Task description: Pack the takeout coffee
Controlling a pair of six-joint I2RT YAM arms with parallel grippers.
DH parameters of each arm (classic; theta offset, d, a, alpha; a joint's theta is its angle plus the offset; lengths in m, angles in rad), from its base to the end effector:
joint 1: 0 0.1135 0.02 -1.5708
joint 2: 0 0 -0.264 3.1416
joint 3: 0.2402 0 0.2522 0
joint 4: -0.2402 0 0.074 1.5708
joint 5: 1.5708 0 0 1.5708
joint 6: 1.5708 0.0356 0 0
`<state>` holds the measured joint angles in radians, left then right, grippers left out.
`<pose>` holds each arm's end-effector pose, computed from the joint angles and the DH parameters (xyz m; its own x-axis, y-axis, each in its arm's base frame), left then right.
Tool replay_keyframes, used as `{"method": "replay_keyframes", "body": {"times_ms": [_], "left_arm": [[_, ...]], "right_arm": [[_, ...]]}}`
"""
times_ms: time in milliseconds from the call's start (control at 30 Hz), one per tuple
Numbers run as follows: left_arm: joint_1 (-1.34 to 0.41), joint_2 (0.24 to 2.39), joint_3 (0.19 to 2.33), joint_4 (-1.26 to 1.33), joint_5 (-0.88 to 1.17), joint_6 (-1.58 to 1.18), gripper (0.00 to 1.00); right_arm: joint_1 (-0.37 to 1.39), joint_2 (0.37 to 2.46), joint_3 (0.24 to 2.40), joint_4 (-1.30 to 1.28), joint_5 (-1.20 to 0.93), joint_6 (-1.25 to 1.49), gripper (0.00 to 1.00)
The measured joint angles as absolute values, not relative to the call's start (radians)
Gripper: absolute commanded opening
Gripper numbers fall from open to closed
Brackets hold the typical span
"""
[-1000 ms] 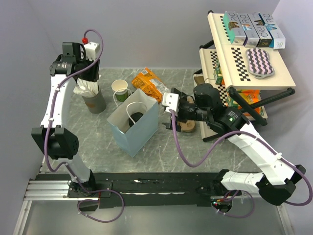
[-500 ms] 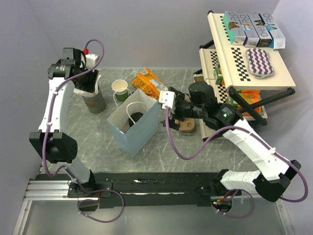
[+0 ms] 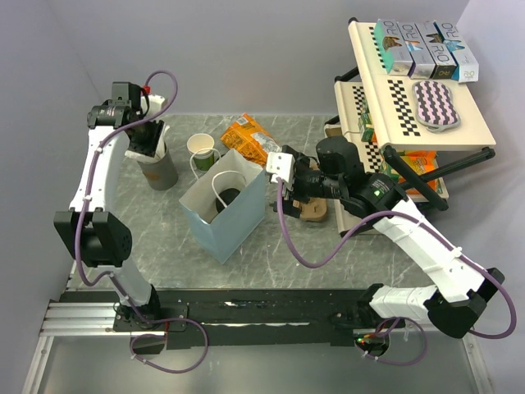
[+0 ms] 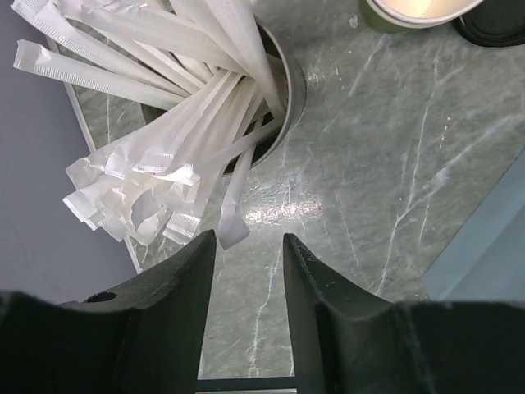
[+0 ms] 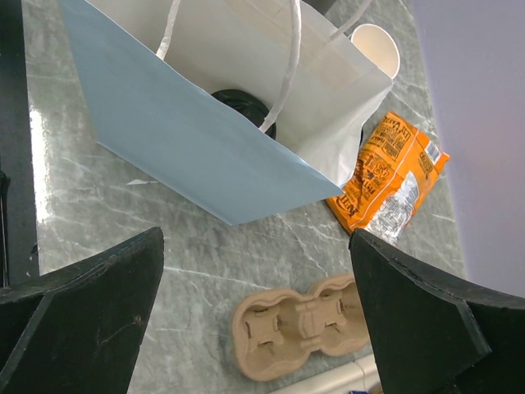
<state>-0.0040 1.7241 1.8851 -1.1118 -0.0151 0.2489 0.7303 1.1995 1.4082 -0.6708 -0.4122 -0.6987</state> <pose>0.3562 -0.0009 0.3837 -0.7900 0.2495 -0.5601 0.1959 0.9683 0.1550 0.1744 0.1753 0.4214 0.3107 -0.5129 -0.8003 -0.8862 0.1482 -0.4390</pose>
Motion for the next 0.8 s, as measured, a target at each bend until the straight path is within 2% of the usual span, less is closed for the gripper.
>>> {"method": "replay_keyframes", "body": {"times_ms": [400,500,800], "left_arm": [[-0.004,1.747,1.885,-1.111,-0.037,0.250,0.44],[-0.004,1.767,1.885,-1.110,-0.042,0.250,0.41],[-0.004,1.798,1.886,-1.109,-0.042,0.261,0.16]], "right_arm": [[0.730,1.211,1.422,-0.670,-0.412,-0.704,1.00],[0.730,1.216,1.423,-0.667,-0.412,-0.705,1.00],[0.730,1.218,1.423,-0.667,-0.412,-0.708,1.00]]}}
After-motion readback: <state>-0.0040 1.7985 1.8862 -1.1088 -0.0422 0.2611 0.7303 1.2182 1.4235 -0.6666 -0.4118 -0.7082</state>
